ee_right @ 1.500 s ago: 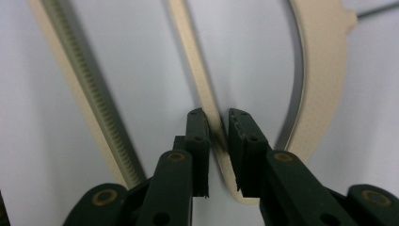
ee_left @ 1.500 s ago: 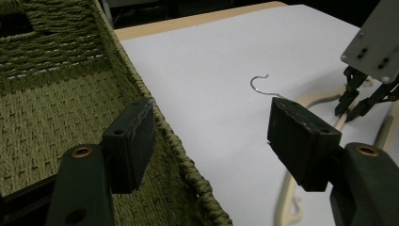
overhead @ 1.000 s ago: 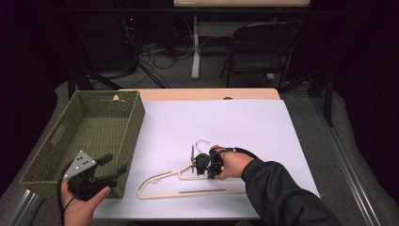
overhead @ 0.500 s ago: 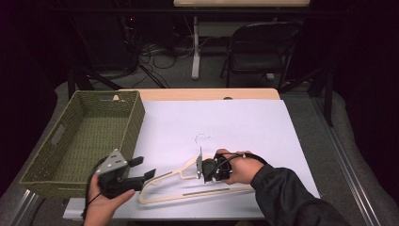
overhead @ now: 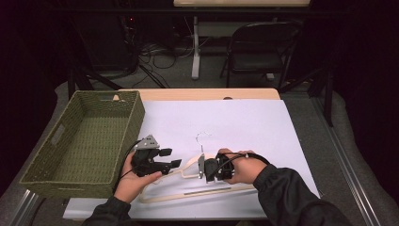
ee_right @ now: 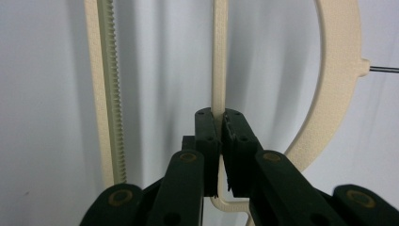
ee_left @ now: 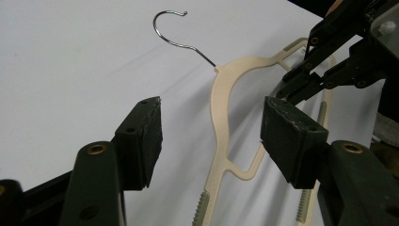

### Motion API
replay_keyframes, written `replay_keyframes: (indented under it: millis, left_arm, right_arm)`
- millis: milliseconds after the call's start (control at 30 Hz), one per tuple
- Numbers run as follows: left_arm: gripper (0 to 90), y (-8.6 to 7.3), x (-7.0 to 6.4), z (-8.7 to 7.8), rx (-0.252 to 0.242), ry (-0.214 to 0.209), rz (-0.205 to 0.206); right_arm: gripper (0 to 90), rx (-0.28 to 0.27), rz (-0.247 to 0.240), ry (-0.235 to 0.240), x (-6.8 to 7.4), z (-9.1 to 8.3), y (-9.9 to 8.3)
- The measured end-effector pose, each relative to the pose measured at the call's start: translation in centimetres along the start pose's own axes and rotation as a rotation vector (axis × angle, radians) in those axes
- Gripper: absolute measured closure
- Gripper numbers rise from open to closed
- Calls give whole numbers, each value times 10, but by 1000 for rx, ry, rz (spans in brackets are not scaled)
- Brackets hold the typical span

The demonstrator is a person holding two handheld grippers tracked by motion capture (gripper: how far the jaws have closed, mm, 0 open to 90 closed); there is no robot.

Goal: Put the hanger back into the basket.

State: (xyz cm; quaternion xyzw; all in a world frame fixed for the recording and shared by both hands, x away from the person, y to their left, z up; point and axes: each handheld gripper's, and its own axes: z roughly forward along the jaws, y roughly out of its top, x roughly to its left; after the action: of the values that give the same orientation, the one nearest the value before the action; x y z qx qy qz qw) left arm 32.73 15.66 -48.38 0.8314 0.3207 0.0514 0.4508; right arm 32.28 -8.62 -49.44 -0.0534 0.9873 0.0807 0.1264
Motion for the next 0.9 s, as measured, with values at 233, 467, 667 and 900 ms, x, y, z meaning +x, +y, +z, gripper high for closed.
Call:
replay_keyframes:
  millis: [233,467,667,900]
  left_arm:
    - [395,3,7,10,55,-30,-21]
    - [396,1,8,25,121,-79,4]
    - [411,-2,6,37,212,-118,23]
    - [421,-5,4,47,256,-148,28]
  right_arm:
    - [854,-6,-2,-14,0,-1,0]
    - [854,-3,-16,-20,1,-2,3]
    - [854,-5,-33,-31,2,-3,4]
    - [854,5,-42,-33,3,-3,6]
